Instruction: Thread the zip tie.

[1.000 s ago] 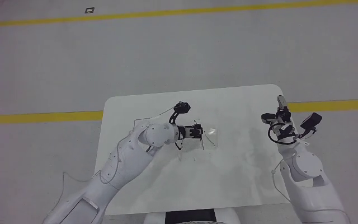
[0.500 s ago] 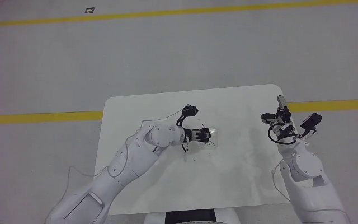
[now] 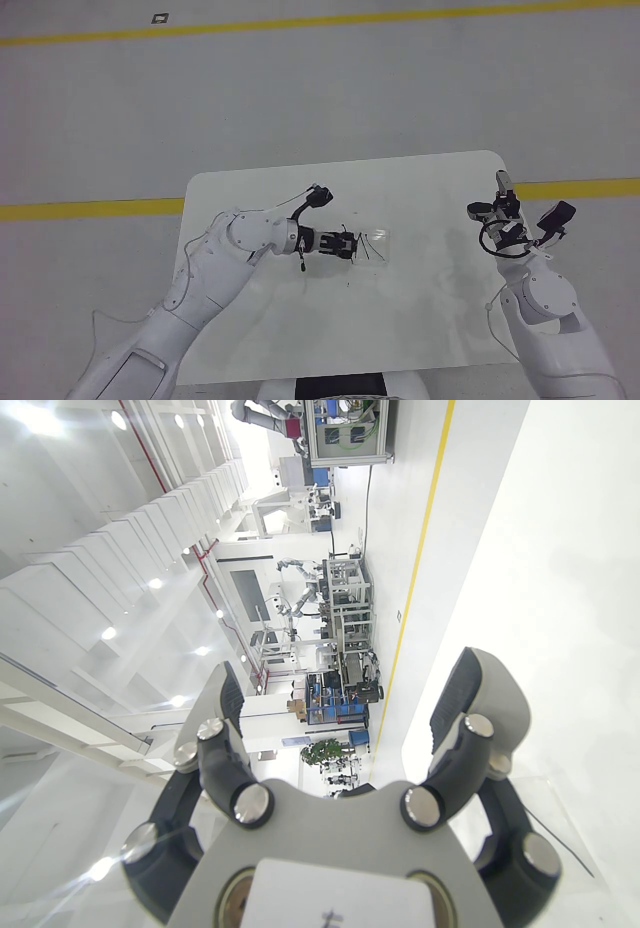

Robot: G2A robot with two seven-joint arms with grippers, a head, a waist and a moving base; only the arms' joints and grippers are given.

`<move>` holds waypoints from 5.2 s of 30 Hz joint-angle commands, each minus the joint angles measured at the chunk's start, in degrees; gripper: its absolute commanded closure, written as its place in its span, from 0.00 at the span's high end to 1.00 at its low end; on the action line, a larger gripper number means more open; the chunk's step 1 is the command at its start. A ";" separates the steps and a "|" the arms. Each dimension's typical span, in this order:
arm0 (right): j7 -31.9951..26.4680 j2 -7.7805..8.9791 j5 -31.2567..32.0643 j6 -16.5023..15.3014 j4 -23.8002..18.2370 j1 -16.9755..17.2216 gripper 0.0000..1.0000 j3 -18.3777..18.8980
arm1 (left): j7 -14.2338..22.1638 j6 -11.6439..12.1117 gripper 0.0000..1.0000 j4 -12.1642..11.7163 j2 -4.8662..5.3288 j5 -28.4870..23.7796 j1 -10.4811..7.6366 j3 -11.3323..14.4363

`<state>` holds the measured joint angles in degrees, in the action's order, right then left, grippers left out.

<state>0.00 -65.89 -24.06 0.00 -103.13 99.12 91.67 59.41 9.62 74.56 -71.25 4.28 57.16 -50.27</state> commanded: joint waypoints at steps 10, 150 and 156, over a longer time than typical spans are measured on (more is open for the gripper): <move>0.00 0.00 0.00 0.00 0.00 0.00 1.00 0.00 | 15.05 7.99 0.00 -4.95 2.03 -7.84 -1.65 -3.80; -70.16 -0.84 2.70 -3.70 28.37 -29.84 0.71 -33.90 | 20.23 9.86 0.00 9.55 15.82 -26.72 2.39 7.34; -70.61 -0.68 3.65 -4.96 28.62 -30.35 0.47 -34.32 | 20.23 9.86 0.00 9.92 15.70 -26.17 2.86 6.96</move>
<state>-70.51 -66.59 -20.61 -4.72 -74.57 68.89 57.44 79.64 19.48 84.50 -55.55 -21.86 60.04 -43.32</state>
